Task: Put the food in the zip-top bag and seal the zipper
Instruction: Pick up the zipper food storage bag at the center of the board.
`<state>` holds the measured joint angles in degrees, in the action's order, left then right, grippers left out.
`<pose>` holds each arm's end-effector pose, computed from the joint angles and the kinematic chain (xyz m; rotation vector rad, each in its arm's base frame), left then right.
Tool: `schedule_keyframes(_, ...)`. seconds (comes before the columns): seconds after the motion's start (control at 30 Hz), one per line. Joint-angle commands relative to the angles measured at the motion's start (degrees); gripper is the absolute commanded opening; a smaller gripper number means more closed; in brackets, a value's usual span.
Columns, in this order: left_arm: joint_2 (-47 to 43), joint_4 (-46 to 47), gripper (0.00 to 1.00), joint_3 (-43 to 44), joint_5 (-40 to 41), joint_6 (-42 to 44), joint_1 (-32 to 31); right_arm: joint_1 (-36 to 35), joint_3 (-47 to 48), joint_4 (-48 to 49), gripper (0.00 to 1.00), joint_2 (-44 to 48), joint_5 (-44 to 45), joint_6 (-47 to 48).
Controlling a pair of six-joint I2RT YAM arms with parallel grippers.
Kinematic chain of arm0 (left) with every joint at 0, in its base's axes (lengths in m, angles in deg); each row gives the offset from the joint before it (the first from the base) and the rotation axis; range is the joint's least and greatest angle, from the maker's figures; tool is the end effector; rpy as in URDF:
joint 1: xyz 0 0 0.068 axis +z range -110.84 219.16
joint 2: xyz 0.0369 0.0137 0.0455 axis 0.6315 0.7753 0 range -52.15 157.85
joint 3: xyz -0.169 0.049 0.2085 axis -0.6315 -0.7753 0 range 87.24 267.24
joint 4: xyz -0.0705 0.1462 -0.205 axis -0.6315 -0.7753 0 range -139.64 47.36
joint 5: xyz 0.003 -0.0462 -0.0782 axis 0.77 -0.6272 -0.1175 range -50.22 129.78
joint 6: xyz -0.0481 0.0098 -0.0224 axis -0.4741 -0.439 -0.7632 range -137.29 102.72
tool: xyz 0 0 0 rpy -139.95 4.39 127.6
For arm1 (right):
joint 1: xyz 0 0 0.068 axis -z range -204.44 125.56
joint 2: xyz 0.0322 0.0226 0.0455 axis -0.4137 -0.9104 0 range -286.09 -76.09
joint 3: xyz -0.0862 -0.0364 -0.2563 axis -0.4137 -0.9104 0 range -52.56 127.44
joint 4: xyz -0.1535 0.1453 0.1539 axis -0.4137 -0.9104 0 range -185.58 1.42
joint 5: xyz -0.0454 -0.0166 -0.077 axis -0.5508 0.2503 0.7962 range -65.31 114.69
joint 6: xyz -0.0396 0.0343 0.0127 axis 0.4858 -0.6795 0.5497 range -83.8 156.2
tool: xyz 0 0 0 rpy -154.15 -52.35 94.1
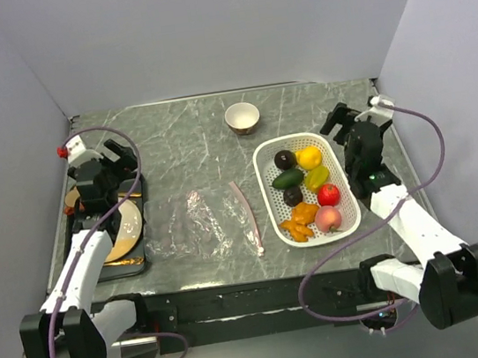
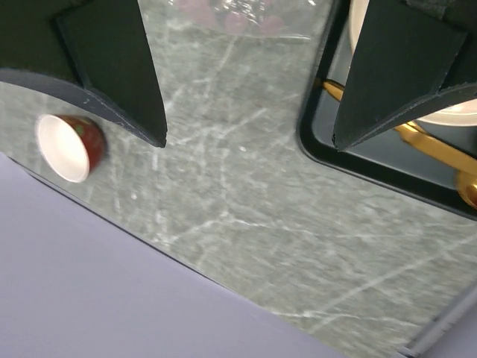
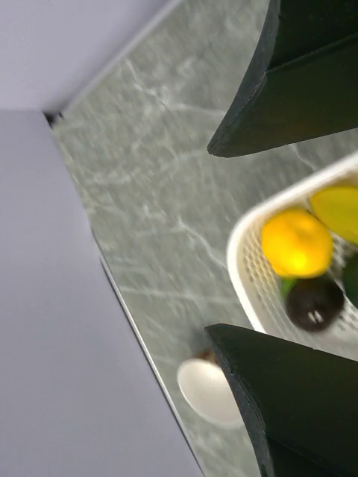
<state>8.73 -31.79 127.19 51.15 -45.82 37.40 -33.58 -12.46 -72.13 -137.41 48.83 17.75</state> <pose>0.2490 -0.0006 0.2935 -0.5448 1.6610 -0.2140 0.2486 0.0252 0.3034 0.4480 1.5847 0.0189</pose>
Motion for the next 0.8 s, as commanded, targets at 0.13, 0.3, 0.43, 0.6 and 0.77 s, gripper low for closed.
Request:
schedule_keyframes(0.13,2.2,-9.6,0.99,8.9,-8.5,-3.0,-0.5,-0.2,-1.0,-22.3,1.0,4.4,-14.7,-11.7)
schedule_keyframes(0.3,0.0,-10.5,0.99,9.3,-17.1,-1.4,-0.5,-0.2,-0.6,-20.9,1.0,4.0,-20.4,-13.9)
schedule_keyframes(0.43,0.5,-17.2,0.99,11.5,-17.7,1.9,-0.5,-0.2,6.3,-24.6,1.0,-0.4,-23.7,-13.4)
schedule_keyframes(0.6,3.4,-18.1,0.99,12.9,-22.3,3.2,-0.5,0.4,15.5,-30.5,1.0,-9.6,-24.0,-15.2)
schedule_keyframes(0.77,4.4,-19.8,0.99,13.5,-24.7,2.8,-1.3,1.1,20.1,-31.7,1.0,-14.9,-28.3,-17.1)
